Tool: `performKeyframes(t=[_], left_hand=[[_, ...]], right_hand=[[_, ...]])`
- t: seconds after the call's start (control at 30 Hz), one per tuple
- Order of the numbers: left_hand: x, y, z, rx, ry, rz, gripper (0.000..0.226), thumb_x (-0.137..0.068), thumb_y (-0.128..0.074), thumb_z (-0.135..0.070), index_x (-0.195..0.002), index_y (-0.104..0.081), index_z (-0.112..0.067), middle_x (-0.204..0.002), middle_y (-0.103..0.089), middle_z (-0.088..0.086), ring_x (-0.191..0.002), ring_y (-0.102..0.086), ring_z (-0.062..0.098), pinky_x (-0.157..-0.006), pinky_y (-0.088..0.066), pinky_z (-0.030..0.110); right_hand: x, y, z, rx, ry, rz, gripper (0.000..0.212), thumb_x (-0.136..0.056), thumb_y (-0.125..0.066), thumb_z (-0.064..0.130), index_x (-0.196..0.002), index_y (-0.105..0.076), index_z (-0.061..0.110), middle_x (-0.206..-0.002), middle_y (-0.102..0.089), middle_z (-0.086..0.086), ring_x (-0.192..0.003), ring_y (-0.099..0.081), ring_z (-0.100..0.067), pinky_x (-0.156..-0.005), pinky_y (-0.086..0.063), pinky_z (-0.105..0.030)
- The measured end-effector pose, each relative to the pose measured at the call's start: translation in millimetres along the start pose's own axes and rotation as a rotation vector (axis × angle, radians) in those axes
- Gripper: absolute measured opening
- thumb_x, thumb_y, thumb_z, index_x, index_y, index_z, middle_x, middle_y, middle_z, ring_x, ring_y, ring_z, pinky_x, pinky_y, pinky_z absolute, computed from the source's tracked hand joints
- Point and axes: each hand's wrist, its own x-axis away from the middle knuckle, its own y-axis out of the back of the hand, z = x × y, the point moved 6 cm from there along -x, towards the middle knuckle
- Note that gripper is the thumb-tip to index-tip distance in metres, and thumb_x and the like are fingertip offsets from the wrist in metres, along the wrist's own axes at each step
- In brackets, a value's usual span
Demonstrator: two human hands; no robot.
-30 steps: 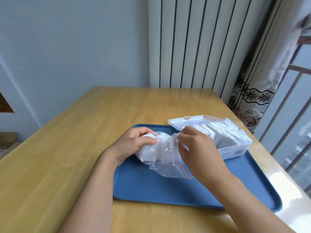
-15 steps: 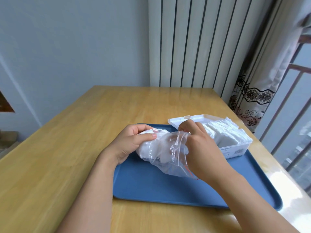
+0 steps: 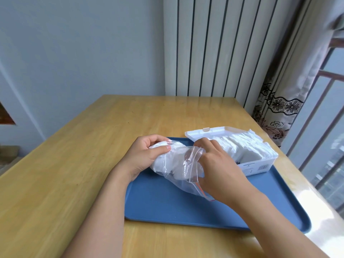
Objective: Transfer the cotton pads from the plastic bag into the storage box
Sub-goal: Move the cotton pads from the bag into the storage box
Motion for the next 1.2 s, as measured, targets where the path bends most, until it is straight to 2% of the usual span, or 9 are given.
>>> performKeyframes(t=[0.27,0.4,0.5,0.67,0.73,0.87,0.97,1.07,1.2], left_hand=[[-6,24,-2,-0.110,-0.123,-0.296,0.023,-0.073,-0.072,-0.030,-0.094,-0.076,-0.026,-0.098,-0.078,-0.006,-0.092,-0.072,0.016,-0.085,-0.058,0.039],[-5,25,1,-0.250,-0.060,-0.311,0.043,-0.070,-0.073,-0.036,-0.112,-0.070,-0.028,-0.110,-0.071,-0.009,-0.108,-0.066,0.015,-0.097,-0.053,0.038],[11,19,-32,-0.278,-0.294,-0.451,0.056,-0.076,-0.067,-0.045,-0.127,-0.063,-0.021,-0.126,-0.061,-0.007,-0.120,-0.055,0.009,-0.105,-0.042,0.031],[47,-47,-79,0.070,-0.554,-0.114,0.061,-0.079,-0.065,-0.044,-0.134,-0.053,-0.019,-0.129,-0.060,0.000,-0.128,-0.056,0.017,-0.104,-0.047,0.028],[49,-70,-78,-0.032,-0.516,-0.047,0.064,-0.077,-0.073,-0.044,-0.134,-0.053,-0.026,-0.125,-0.062,-0.009,-0.125,-0.058,0.011,-0.099,-0.049,0.025],[41,-73,-65,0.233,-0.345,-0.100,0.053,-0.075,-0.078,-0.045,-0.122,-0.060,-0.029,-0.113,-0.069,0.001,-0.100,-0.069,0.012,-0.081,-0.057,0.028],[36,-75,-62,0.389,-0.271,-0.079,0.047,-0.078,-0.082,-0.034,-0.115,-0.063,-0.014,-0.102,-0.070,0.009,-0.086,-0.071,0.018,-0.070,-0.059,0.030],[35,-74,-64,0.453,-0.232,-0.040,0.053,-0.068,-0.083,-0.045,-0.103,-0.067,-0.008,-0.094,-0.069,0.011,-0.083,-0.070,0.021,-0.063,-0.058,0.031],[31,-63,-61,0.524,-0.179,0.002,0.056,-0.059,-0.084,-0.055,-0.099,-0.074,-0.018,-0.098,-0.070,0.012,-0.087,-0.072,0.024,-0.057,-0.056,0.029]], right_hand=[[0,35,-16,-0.347,-0.019,-0.181,0.030,-0.068,-0.078,0.014,-0.095,-0.070,0.024,-0.111,-0.056,0.009,-0.103,-0.054,-0.014,-0.080,-0.038,-0.012],[0,55,-38,-0.982,-0.206,-0.340,0.025,-0.077,-0.080,0.009,-0.092,-0.065,0.022,-0.083,-0.069,-0.003,-0.072,-0.063,-0.018,-0.064,-0.050,-0.031],[1,48,-34,-1.240,-0.252,-0.277,0.030,-0.077,-0.074,0.009,-0.103,-0.064,0.019,-0.090,-0.070,-0.019,-0.076,-0.062,-0.027,-0.068,-0.048,-0.046],[0,39,-9,-1.235,-0.127,-0.230,0.048,-0.077,-0.063,-0.009,-0.115,-0.060,0.022,-0.088,-0.066,0.006,-0.068,-0.057,-0.029,-0.061,-0.053,-0.042],[1,38,-4,-1.194,-0.085,-0.250,0.053,-0.078,-0.070,-0.003,-0.122,-0.058,0.024,-0.101,-0.074,0.000,-0.081,-0.068,-0.036,-0.071,-0.056,-0.055],[2,45,-11,-1.095,-0.145,-0.404,0.050,-0.074,-0.076,0.005,-0.116,-0.062,0.026,-0.090,-0.076,-0.001,-0.071,-0.063,-0.018,-0.067,-0.050,-0.036],[3,48,-16,-1.052,-0.181,-0.493,0.040,-0.073,-0.080,0.011,-0.108,-0.068,0.025,-0.091,-0.077,-0.001,-0.077,-0.067,-0.019,-0.067,-0.051,-0.042],[1,46,-17,-1.179,-0.197,-0.403,0.026,-0.079,-0.081,0.018,-0.105,-0.074,0.019,-0.095,-0.078,-0.006,-0.085,-0.070,-0.033,-0.073,-0.054,-0.052],[-1,37,-25,-1.448,-0.308,-0.248,0.032,-0.089,-0.072,0.041,-0.096,-0.077,0.010,-0.088,-0.070,-0.009,-0.083,-0.061,-0.021,-0.077,-0.047,-0.034]])
